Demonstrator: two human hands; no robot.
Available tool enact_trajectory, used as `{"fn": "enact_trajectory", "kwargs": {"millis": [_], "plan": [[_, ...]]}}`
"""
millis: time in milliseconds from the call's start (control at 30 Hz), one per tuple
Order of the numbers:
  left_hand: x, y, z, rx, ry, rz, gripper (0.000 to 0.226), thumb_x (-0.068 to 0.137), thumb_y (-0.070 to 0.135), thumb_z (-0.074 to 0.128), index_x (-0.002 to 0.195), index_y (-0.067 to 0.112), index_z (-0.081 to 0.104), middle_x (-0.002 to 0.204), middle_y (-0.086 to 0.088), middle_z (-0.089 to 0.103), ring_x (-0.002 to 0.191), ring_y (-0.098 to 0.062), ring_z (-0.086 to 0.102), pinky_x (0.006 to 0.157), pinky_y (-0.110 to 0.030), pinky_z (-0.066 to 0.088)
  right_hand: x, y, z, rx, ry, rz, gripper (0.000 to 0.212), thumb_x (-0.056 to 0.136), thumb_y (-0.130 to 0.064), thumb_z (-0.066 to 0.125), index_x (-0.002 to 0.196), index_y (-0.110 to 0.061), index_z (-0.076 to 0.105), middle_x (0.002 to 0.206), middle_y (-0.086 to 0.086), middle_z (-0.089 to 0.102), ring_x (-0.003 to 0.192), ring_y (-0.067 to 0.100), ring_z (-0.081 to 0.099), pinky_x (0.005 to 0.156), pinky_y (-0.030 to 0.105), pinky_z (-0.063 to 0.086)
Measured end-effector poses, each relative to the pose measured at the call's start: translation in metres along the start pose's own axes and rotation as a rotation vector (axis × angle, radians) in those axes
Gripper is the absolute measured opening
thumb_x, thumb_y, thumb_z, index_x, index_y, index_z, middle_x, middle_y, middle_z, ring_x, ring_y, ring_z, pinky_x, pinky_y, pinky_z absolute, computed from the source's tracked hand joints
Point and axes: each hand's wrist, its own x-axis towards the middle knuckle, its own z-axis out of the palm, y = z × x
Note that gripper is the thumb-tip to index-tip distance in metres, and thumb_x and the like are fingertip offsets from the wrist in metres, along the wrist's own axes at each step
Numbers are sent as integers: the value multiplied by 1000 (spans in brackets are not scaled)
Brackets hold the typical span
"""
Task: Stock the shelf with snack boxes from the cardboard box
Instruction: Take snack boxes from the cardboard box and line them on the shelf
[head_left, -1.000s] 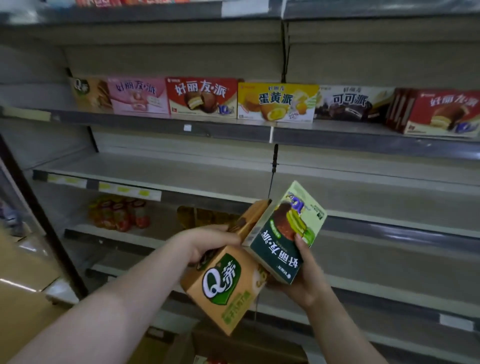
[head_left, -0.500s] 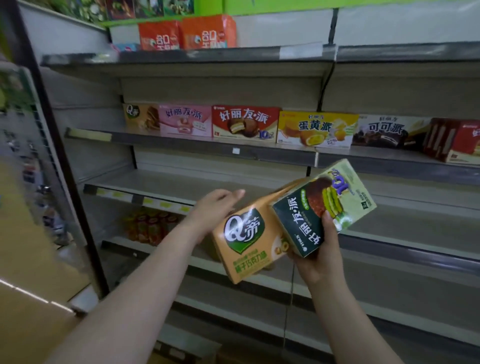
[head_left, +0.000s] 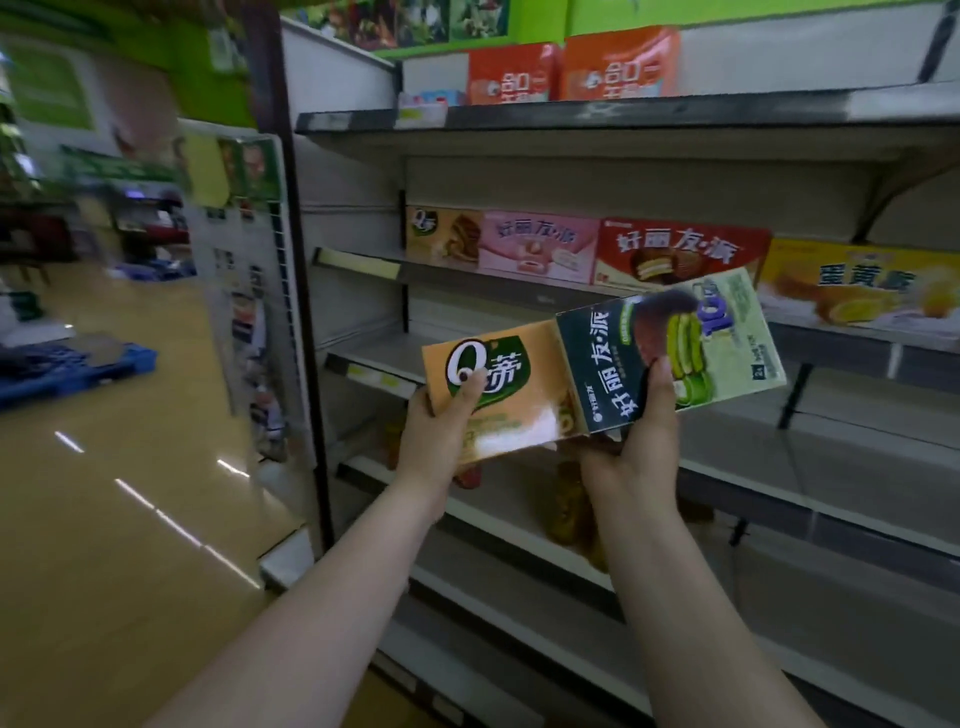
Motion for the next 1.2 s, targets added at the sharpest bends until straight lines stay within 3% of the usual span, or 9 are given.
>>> {"fn": "enact_trajectory", "kwargs": {"millis": [133,267,367,500,600,767,933,1033,1200], "plan": [[39,30,-27,-72,77,-47,36,82,42,71,108,19,61,85,2,75,73,-12,73,67,-32,54,19,19,31,-139,0,86,46,81,-43,72,121,-28,56,107,1,72,100,27,67,87,58,50],[98,70,-73,-48,116,45,37,84,37,70,112,16,59,92,-3,74,78,-20,71,63,-33,54,62,37,61,-59,-76,-20,52,81,-35,71,128,-20,54,109,4,73,102,22,69,88,40,55],[153,98,-98,5,112,161,29,85,35,71,106,18,62,96,-4,74,79,-21,72,62,-32,55,102,50,91,-47,-126,-25,38,88,-33,65,123,-19,58,106,4,73,98,21,71,86,38,56],[230,130,-103,138,112,285,34,82,36,74,109,21,60,101,-2,73,89,-19,71,80,-39,56,160,67,141,-108,-83,-6,33,91,-29,64,118,-13,59,102,9,74,89,26,73,70,42,60],[282,148,-111,141,95,318,43,80,35,76,115,16,58,105,-4,72,89,-19,70,79,-38,56,204,67,162,-292,-28,-118,34,87,-26,68,117,-13,57,98,8,73,78,24,73,57,38,58],[359,165,-127,106,-20,322,48,78,33,76,118,17,54,105,-7,72,86,-20,72,74,-38,56,251,49,195,-748,13,-377,39,83,-24,73,118,-11,59,106,10,70,78,20,71,69,34,58],[429,151,-135,48,-84,259,59,75,38,80,124,17,56,106,-6,73,91,-24,72,83,-46,56,265,69,220,-519,1,-162,13,94,-25,60,101,-14,59,75,4,73,56,17,70,47,35,58],[464,140,-140,53,-78,262,51,76,38,79,118,19,56,103,-1,71,86,-17,71,71,-34,57,277,91,219,-405,49,-151,11,96,-28,54,94,-17,58,61,1,71,51,16,69,45,34,56],[514,130,-148,67,-91,236,54,77,35,79,121,17,53,108,1,68,85,-12,69,56,-23,52,296,124,229,-408,212,-265,25,94,-24,58,117,-14,55,63,3,71,48,16,67,40,31,54]]}}
